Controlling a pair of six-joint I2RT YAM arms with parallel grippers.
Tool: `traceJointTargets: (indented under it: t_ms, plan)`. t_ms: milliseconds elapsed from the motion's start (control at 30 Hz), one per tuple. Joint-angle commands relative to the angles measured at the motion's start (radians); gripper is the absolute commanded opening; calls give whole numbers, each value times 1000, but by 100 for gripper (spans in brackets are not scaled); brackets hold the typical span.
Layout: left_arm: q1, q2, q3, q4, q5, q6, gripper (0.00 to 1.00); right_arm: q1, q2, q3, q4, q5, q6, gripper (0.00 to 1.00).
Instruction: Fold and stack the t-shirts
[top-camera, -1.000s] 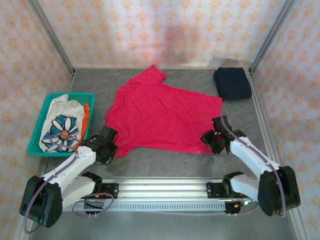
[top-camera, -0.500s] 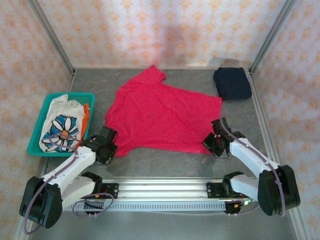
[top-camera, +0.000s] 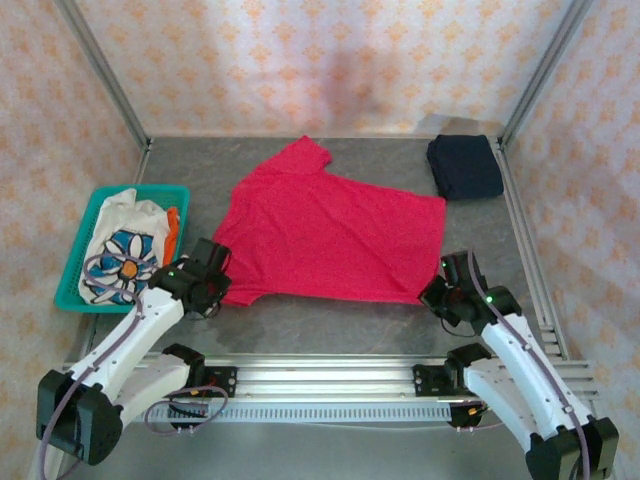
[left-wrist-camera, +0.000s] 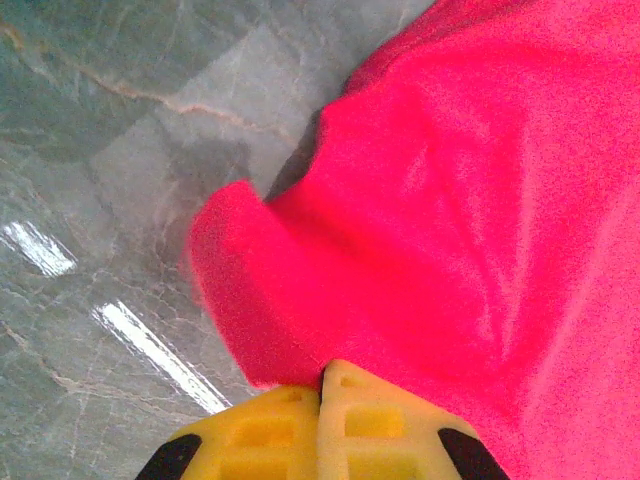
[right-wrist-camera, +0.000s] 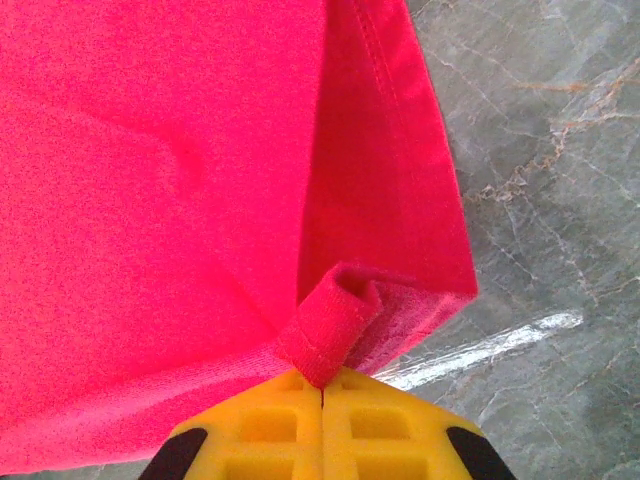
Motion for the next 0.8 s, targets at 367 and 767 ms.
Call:
traceJointTargets:
  t_ms: [367, 767]
  plan:
    - [-5, 279, 316, -62, -123, 233, 0, -9, 228, 115, 191, 40, -50, 0]
    - [-6, 444, 513, -55, -149, 358, 0, -44, 323, 165, 251, 50, -94, 0]
